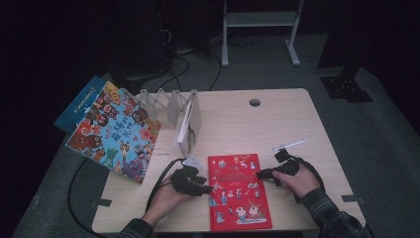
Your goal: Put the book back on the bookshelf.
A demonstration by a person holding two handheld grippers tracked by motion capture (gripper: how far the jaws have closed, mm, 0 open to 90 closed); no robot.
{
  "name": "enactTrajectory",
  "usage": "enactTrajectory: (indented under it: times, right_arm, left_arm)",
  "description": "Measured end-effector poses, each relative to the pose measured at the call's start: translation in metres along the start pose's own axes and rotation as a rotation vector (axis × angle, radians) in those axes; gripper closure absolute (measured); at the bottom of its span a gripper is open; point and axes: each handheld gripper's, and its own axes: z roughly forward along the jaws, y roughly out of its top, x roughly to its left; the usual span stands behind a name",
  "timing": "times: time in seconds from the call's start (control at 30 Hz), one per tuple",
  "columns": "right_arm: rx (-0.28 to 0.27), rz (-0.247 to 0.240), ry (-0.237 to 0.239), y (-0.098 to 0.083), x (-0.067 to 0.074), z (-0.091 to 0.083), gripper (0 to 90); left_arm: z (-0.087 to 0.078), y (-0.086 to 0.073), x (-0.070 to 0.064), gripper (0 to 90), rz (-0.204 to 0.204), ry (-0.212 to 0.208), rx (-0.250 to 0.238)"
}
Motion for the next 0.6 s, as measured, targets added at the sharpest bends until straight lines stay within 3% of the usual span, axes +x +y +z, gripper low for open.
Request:
enactTrajectory:
  times: [0.13, 0.6]
  right_arm:
    - [0.009, 0.01, -0.004, 0.0, -0.0021, 0.0012, 65.5]
    - [0.022, 0.068, 0.027, 0.0001, -0.0067, 0.0028, 61.7]
  left_arm:
    - [0.0043, 0.0014, -0.0034, 51.4, 0.018, 0.004, 0.023]
    - [0.0051, -0.0008, -0.0036, 50.9, -0.017, -0.001, -0.002]
